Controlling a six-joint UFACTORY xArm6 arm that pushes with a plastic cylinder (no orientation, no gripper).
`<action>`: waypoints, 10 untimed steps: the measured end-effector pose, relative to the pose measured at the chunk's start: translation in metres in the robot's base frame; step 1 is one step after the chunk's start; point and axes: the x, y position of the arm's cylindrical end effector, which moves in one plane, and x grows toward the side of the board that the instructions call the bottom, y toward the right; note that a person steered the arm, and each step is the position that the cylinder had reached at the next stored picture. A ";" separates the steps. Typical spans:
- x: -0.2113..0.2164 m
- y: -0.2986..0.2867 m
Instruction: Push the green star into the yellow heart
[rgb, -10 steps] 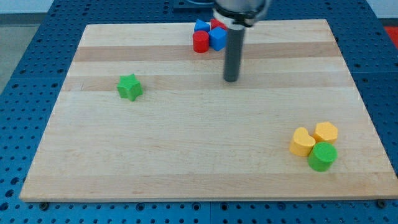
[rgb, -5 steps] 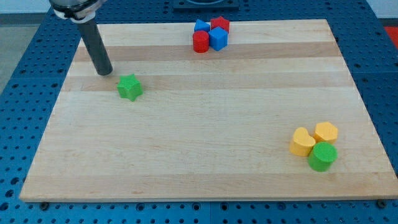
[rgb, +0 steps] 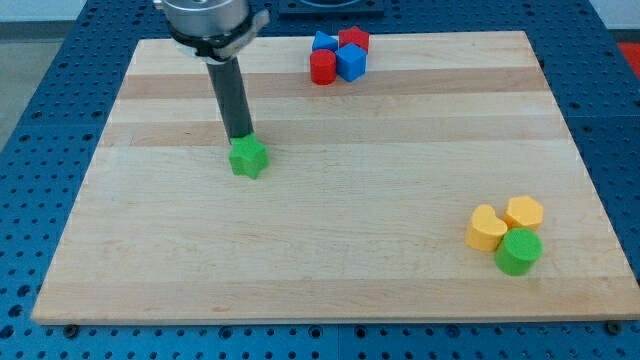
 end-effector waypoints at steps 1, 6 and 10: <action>0.025 0.002; 0.103 0.015; 0.109 0.142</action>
